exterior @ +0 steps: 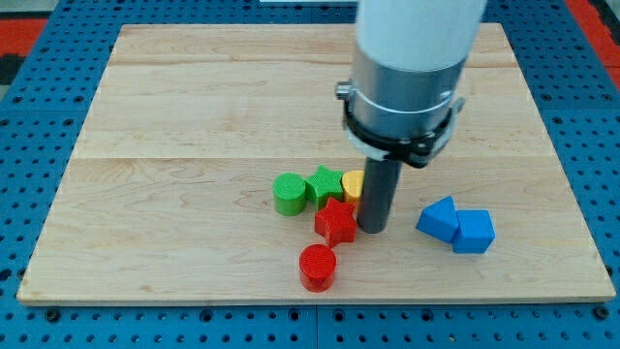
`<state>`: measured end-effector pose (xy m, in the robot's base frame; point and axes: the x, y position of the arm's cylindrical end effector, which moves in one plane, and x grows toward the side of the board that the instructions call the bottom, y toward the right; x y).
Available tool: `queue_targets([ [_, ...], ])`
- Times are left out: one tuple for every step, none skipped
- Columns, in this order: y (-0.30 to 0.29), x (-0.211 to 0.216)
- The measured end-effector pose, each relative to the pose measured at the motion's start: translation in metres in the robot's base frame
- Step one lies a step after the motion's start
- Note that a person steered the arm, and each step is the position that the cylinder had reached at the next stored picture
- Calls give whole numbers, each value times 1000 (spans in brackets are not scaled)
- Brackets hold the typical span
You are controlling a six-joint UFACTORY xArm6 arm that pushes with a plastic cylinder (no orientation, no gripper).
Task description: Push the yellow heart towards the top
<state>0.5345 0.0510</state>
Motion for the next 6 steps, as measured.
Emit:
queue_targets([
  [-12, -10],
  [-3, -21],
  [17, -47],
  [29, -73],
  [12, -65],
  [-13, -63],
])
